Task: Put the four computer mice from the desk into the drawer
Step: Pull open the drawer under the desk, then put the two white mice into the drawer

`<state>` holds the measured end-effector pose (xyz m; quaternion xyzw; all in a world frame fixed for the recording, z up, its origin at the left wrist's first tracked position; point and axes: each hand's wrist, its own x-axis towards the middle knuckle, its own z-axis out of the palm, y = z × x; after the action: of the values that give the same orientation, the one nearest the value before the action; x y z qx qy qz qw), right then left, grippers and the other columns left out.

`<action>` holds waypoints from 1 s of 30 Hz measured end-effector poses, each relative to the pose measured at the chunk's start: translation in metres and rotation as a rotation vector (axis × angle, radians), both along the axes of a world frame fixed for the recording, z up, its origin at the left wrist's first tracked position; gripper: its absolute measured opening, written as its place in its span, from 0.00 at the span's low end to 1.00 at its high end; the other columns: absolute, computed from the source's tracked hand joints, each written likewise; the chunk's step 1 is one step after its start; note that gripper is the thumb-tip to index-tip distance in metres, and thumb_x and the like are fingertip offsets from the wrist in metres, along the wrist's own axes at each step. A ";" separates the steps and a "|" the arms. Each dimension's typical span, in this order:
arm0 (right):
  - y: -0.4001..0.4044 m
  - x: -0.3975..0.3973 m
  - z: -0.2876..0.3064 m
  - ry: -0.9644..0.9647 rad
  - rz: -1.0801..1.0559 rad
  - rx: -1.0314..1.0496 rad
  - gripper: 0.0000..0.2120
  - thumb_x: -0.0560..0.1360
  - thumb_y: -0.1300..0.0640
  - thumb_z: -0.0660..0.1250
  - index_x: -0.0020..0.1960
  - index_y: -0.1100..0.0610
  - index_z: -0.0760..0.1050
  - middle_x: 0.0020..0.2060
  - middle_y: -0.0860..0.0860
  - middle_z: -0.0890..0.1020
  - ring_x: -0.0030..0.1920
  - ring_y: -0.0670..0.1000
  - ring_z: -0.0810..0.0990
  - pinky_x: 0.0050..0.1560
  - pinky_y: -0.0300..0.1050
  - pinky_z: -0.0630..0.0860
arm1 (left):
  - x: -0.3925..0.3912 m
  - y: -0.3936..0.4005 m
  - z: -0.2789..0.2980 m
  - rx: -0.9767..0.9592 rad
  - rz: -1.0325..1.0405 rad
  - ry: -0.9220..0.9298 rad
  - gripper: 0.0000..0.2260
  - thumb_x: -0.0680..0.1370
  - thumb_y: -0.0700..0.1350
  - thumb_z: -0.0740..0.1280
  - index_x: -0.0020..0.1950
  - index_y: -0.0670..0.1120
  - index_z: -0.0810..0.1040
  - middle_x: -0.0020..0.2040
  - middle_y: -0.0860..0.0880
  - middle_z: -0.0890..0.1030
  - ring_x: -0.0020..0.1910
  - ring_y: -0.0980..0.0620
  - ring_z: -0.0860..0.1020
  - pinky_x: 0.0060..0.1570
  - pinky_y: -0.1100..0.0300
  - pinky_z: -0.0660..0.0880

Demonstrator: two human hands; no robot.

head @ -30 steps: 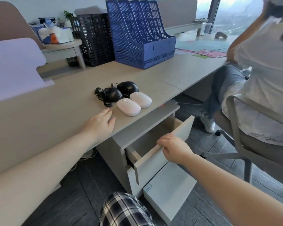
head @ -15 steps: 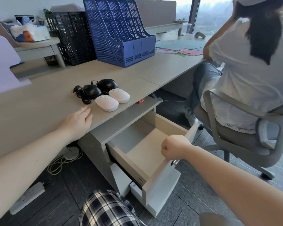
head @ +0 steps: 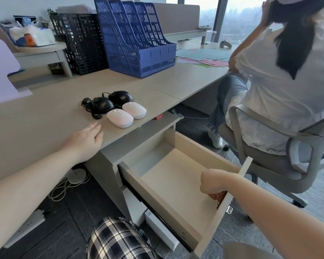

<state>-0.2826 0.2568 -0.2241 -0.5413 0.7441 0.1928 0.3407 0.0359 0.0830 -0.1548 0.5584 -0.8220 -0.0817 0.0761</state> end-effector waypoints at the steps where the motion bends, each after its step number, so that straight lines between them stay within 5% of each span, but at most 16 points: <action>1: 0.002 0.001 0.000 0.010 0.006 0.039 0.16 0.66 0.60 0.54 0.30 0.63 0.79 0.29 0.57 0.81 0.27 0.54 0.78 0.43 0.46 0.81 | 0.000 0.000 0.000 -0.004 -0.003 0.004 0.22 0.83 0.48 0.50 0.77 0.44 0.59 0.79 0.49 0.56 0.78 0.52 0.54 0.75 0.55 0.52; 8: -0.009 0.016 0.006 0.077 0.027 -0.064 0.12 0.68 0.60 0.55 0.31 0.61 0.75 0.28 0.54 0.78 0.26 0.54 0.74 0.33 0.41 0.73 | -0.002 -0.001 0.002 -0.016 0.022 0.023 0.23 0.83 0.50 0.51 0.76 0.44 0.61 0.78 0.48 0.59 0.77 0.50 0.57 0.74 0.54 0.55; 13: -0.044 0.031 0.019 0.081 0.100 -0.389 0.09 0.72 0.56 0.56 0.37 0.56 0.72 0.35 0.49 0.75 0.39 0.55 0.75 0.38 0.43 0.71 | -0.019 0.005 0.010 -0.004 0.095 0.187 0.26 0.81 0.57 0.53 0.75 0.45 0.64 0.75 0.45 0.67 0.73 0.44 0.66 0.68 0.51 0.64; 18: -0.083 0.056 0.048 0.017 0.075 -0.716 0.11 0.73 0.56 0.56 0.33 0.53 0.69 0.34 0.48 0.74 0.39 0.54 0.73 0.30 0.40 0.65 | -0.031 0.000 0.014 -0.028 0.063 0.332 0.27 0.72 0.64 0.65 0.66 0.51 0.70 0.66 0.49 0.75 0.64 0.47 0.73 0.53 0.56 0.69; 23: -0.121 0.072 0.075 -0.165 -0.105 -1.137 0.12 0.75 0.55 0.60 0.55 0.53 0.76 0.46 0.50 0.80 0.50 0.54 0.77 0.45 0.45 0.73 | -0.046 -0.009 0.016 0.036 0.078 0.394 0.35 0.63 0.66 0.73 0.65 0.54 0.69 0.65 0.53 0.73 0.65 0.52 0.71 0.56 0.59 0.69; 30: -0.192 0.096 0.090 -0.301 -0.096 -0.981 0.30 0.73 0.47 0.65 0.73 0.48 0.60 0.67 0.54 0.73 0.68 0.58 0.69 0.64 0.53 0.70 | -0.062 -0.036 0.029 0.144 0.108 0.283 0.51 0.63 0.65 0.74 0.77 0.45 0.55 0.76 0.47 0.63 0.75 0.48 0.62 0.70 0.55 0.62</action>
<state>-0.1870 0.0649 -0.1345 -0.6245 0.7136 -0.2751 0.1584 -0.0257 0.0470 -0.1262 0.5889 -0.7637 -0.2142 0.1552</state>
